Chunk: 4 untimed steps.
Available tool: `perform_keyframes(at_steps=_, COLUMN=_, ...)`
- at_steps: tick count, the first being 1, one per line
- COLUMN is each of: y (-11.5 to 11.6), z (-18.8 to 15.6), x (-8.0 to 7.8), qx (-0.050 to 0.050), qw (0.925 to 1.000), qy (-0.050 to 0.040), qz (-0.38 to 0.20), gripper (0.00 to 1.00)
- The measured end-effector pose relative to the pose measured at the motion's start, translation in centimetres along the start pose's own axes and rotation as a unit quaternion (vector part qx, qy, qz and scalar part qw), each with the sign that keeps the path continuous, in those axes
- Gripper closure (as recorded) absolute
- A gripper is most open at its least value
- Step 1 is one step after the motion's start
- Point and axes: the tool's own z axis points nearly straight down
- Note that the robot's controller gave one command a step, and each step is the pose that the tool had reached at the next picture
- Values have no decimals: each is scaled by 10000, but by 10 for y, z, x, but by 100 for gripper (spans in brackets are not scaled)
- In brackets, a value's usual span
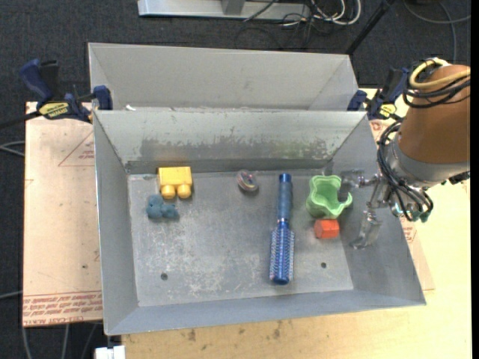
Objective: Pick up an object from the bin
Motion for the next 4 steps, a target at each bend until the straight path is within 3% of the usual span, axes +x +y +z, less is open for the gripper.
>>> perform_keyframes(at_steps=1, y=1, z=142, x=-75, qx=0, qw=9985, qy=-32, qz=-554, gripper=0)
perform_keyframes(at_steps=2, y=0, z=134, x=-79, qx=18, qw=9984, qy=-89, qz=-560, gripper=100)
perform_keyframes(at_steps=3, y=18, z=-4, x=-72, qx=17, qw=9967, qy=-89, qz=-805, gripper=100)
perform_keyframes(at_steps=4, y=7, z=-32, x=-71, qx=16, qw=9920, qy=-62, qz=-1261, gripper=100)
